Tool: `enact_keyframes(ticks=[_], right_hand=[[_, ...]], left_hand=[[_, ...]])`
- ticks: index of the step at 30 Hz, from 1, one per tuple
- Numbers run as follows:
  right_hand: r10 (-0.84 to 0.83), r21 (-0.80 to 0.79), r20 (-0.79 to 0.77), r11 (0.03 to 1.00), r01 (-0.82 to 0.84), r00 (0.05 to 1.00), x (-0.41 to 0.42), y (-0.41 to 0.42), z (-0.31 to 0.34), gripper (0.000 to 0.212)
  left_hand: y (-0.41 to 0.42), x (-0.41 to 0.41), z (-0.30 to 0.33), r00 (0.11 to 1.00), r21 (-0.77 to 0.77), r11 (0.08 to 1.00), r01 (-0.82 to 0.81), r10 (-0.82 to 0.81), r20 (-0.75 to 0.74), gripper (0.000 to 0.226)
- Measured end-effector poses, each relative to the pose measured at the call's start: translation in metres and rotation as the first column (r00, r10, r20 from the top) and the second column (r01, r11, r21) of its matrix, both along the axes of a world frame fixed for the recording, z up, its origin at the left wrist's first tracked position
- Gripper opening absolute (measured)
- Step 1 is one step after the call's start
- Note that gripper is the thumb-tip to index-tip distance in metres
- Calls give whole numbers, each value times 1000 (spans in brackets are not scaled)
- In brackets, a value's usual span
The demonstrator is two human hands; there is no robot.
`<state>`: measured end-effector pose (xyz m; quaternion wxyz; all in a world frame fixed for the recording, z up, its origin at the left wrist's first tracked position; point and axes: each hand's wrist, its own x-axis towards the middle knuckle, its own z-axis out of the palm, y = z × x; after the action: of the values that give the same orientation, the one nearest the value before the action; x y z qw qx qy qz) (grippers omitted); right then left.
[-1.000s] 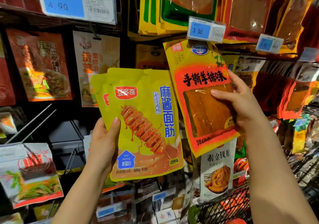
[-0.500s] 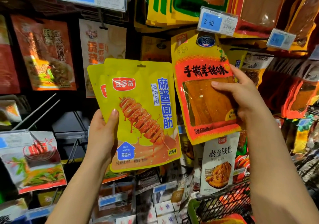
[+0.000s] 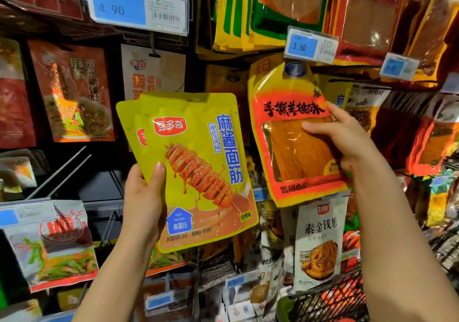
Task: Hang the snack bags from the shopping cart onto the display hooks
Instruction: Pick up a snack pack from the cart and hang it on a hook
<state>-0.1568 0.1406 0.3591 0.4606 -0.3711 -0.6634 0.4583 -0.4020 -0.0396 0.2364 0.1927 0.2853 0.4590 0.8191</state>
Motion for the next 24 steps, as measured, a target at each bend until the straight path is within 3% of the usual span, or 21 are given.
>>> enact_keyframes(ticks=[5, 11, 15, 17, 21, 24], right_hand=[[10, -3, 33, 1000, -10, 999, -11, -2, 3, 55], [-78, 15, 33, 997, 77, 996, -36, 18, -4, 86], [-178, 51, 72, 983, 175, 981, -70, 40, -10, 62], [-249, 88, 102, 967, 241, 963, -87, 53, -17, 59], [-320, 163, 301, 946, 282, 899, -111, 70, -33, 49], [-321, 196, 316, 943, 270, 893, -110, 72, -45, 67]], left_hand=[[-2, 0, 3, 1000, 23, 1000, 15, -15, 5, 12], [-5, -1, 4, 1000, 23, 1000, 2, -3, 10, 12], [-11, -6, 2, 999, 37, 998, -53, 53, 9, 14], [-14, -9, 3, 999, 58, 997, -42, 43, -3, 14], [-14, -8, 4, 1000, 68, 998, -10, 10, 2, 12], [-12, -7, 2, 1000, 42, 999, 8, -8, -11, 17]])
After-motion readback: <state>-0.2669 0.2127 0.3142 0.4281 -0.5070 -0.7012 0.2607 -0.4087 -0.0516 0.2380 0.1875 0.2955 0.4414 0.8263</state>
